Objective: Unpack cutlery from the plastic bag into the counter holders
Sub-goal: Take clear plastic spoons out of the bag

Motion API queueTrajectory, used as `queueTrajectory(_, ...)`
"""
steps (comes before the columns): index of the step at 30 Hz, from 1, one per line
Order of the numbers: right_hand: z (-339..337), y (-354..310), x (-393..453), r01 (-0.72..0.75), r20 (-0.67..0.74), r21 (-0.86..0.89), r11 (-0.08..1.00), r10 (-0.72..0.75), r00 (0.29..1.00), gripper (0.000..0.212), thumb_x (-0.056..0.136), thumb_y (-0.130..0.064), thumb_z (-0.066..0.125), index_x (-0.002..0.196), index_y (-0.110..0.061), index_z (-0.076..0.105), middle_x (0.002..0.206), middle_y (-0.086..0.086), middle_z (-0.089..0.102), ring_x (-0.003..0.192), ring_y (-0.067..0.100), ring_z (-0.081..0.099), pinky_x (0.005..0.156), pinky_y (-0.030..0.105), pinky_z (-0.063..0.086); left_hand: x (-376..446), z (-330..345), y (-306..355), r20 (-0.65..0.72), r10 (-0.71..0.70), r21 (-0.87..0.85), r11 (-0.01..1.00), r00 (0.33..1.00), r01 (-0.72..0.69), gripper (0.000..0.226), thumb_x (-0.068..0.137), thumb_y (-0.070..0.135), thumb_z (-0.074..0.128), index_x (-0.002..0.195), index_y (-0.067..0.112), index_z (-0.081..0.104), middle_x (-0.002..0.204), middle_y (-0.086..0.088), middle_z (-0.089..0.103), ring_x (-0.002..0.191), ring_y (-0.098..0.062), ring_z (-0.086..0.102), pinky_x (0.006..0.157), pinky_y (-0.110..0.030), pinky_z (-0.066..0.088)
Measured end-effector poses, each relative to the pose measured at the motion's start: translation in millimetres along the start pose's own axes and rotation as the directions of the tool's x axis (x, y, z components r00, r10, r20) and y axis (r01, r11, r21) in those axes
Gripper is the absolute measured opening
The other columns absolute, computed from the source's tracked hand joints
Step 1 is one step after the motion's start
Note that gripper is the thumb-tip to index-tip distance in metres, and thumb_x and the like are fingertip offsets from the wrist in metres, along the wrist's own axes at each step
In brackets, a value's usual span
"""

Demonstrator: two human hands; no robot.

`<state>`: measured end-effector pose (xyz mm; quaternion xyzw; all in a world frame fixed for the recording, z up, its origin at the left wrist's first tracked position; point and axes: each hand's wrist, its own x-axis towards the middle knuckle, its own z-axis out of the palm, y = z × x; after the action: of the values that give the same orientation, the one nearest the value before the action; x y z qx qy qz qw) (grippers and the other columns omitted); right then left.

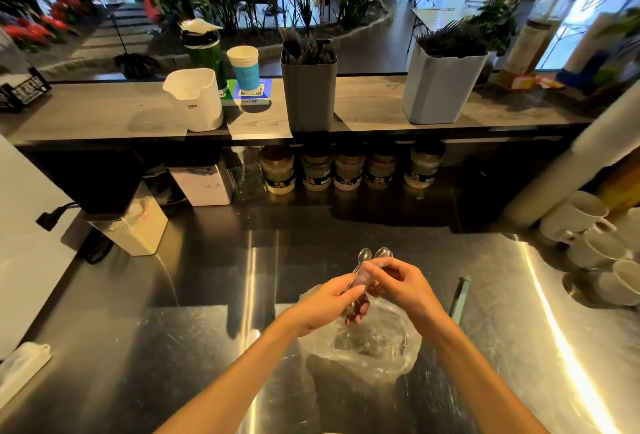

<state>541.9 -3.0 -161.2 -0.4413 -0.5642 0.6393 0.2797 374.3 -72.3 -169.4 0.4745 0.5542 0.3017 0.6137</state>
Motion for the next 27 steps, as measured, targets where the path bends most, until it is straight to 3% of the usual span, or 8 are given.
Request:
queueTrajectory(3, -2.9, -5.0, 1.7, -0.054, 0.052, 0.006, 0.999, 0.053, 0.997, 0.027, 0.088, -0.041, 0.072, 0.111, -0.028, 0.077, 0.112, 0.001, 0.075, 0.106, 0.018, 0.071, 0.090, 0.033, 0.059, -4.0, -4.5, 3.9, 0.062, 0.002, -0.014, 1.000, 0.998, -0.001, 0.034, 0.109, 0.030, 0.037, 0.127, 0.005, 0.052, 0.087, 0.000, 0.064, 0.072, -0.011, 0.057, 0.071, -0.026, 0.049)
queueTrajectory(8, -4.5, -12.4, 3.4, -0.135, 0.099, 0.192, 0.972, 0.118, 0.988, 0.027, 0.085, -0.033, 0.071, 0.100, -0.013, 0.081, 0.103, 0.007, 0.076, 0.097, 0.017, 0.072, 0.080, 0.024, 0.056, -10.0, -13.8, 7.7, 0.105, 0.061, 0.035, 0.997, 0.993, -0.064, 0.025, 0.108, 0.028, 0.042, 0.123, 0.014, 0.057, 0.094, 0.000, 0.070, 0.075, -0.014, 0.060, 0.069, -0.023, 0.050)
queueTrajectory(12, -7.5, -10.9, 10.5, -0.054, -0.108, 0.231, 0.972, 0.080, 0.991, 0.031, 0.080, -0.037, 0.075, 0.099, -0.013, 0.081, 0.103, 0.007, 0.077, 0.098, 0.014, 0.069, 0.080, 0.024, 0.051, -10.6, -23.6, 0.6, 0.067, 0.071, 0.074, 0.994, 0.995, -0.076, 0.023, 0.107, 0.022, 0.045, 0.123, 0.008, 0.053, 0.093, -0.006, 0.070, 0.065, -0.013, 0.057, 0.061, -0.021, 0.047)
queueTrajectory(16, -21.0, -15.5, 14.8, 0.089, -0.280, 0.127, 0.988, -0.050, 0.959, 0.022, 0.087, -0.033, 0.075, 0.096, -0.015, 0.080, 0.083, -0.003, 0.074, 0.078, 0.005, 0.063, 0.080, 0.026, 0.050, -11.3, -35.4, -10.5, -0.113, 0.061, 0.111, 0.993, 0.992, -0.048, 0.014, 0.103, 0.021, 0.054, 0.104, 0.008, 0.050, 0.079, -0.006, 0.066, 0.059, -0.015, 0.054, 0.056, -0.024, 0.044)
queueTrajectory(21, -14.4, -24.4, 13.4, 0.141, -0.089, -0.037, 0.989, -0.144, 0.986, 0.020, 0.085, -0.035, 0.076, 0.093, -0.017, 0.081, 0.088, 0.004, 0.075, 0.079, 0.010, 0.065, 0.078, 0.026, 0.055, -4.2, -48.6, -10.4, -0.305, 0.169, 0.325, 0.944, 0.937, -0.065, 0.004, 0.090, 0.025, 0.074, 0.091, 0.022, 0.071, 0.081, -0.005, 0.063, 0.058, -0.008, 0.059, 0.061, -0.028, 0.052)
queueTrajectory(23, -9.9, -24.2, 15.2, 0.107, -0.015, -0.053, 0.993, -0.108, 0.994, 0.019, 0.085, -0.034, 0.077, 0.092, -0.017, 0.081, 0.087, 0.002, 0.075, 0.081, 0.011, 0.066, 0.074, 0.023, 0.055, -4.9, -53.5, -5.1, -0.318, 0.231, 0.456, 0.888, 0.920, -0.065, 0.006, 0.088, 0.031, 0.075, 0.092, 0.027, 0.077, 0.082, 0.000, 0.059, 0.064, -0.003, 0.058, 0.070, -0.030, 0.054)
queueTrajectory(27, 1.5, -24.0, 19.0, 0.090, 0.109, -0.085, 0.992, -0.080, 0.991, 0.018, 0.087, -0.031, 0.076, 0.092, -0.015, 0.082, 0.093, 0.003, 0.076, 0.086, 0.012, 0.070, 0.073, 0.022, 0.055, -8.8, -56.5, 9.2, -0.275, 0.264, 0.601, 0.798, 0.924, -0.049, 0.018, 0.097, 0.027, 0.063, 0.108, 0.022, 0.076, 0.096, -0.002, 0.055, 0.085, -0.010, 0.055, 0.078, -0.024, 0.045)
